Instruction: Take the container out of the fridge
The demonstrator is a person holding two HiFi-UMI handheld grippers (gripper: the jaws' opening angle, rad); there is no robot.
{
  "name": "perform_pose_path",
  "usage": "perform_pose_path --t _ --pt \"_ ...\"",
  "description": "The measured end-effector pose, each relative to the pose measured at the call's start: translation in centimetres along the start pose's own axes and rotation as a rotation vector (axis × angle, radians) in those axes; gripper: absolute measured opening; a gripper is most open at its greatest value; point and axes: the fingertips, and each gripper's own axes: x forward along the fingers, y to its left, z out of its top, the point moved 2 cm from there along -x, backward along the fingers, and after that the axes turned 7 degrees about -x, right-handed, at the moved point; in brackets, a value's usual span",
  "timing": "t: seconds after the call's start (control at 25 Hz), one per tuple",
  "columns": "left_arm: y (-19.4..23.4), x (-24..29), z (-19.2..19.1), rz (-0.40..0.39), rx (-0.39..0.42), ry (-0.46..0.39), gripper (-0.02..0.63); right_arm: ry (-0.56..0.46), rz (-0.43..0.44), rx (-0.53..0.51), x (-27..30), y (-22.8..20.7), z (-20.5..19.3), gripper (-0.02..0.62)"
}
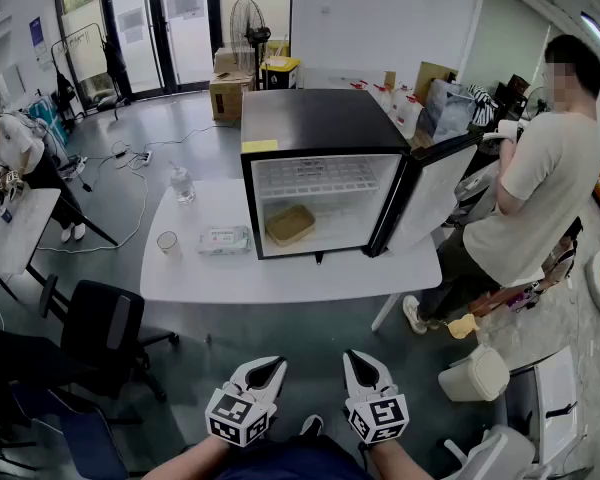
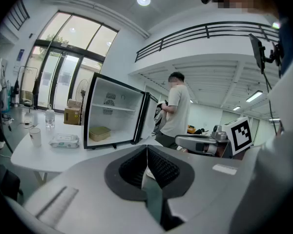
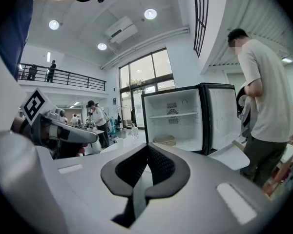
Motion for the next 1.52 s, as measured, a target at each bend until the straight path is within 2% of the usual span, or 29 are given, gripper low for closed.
perform_pose_path --t 0.2,0.44,0.64,0.88,1.08,1.28,1.52 --pt "2.9 -5.4 -0.6 0.033 -0.020 -0.026 0.002 0.038 -0.043 0.021 -0.8 3.9 -1.0 0.006" --pt "8.0 -8.4 -0.2 0.091 -0.058 -0.082 0.002 0.042 -0.041 -0.027 0.2 7.3 -0.6 0.006" --pt "8.9 -10.9 0.0 0.063 -0.074 -0.089 0.002 0.036 -0.067 0.022 0.1 9.7 0.4 0.006" --pt "10.2 -12.5 0.7 0.033 -0.054 -0.115 0.002 0.017 -0.100 0.008 0.7 11.4 1.6 0.006" --pt "11.6 -13.6 1.1 0.020 -0.053 -0.115 0.002 0.040 -0.122 0.012 1.0 13.3 1.5 0.006" --pt "12.2 -12.6 1.0 0.012 -0.055 -0.100 0.002 0.060 -0.129 0.051 2.0 12.8 0.3 0.006" --pt "12.7 -9.2 2.0 0.033 -0.042 -0.089 0.002 0.044 -0.122 0.083 4.6 9.6 0.4 0.006"
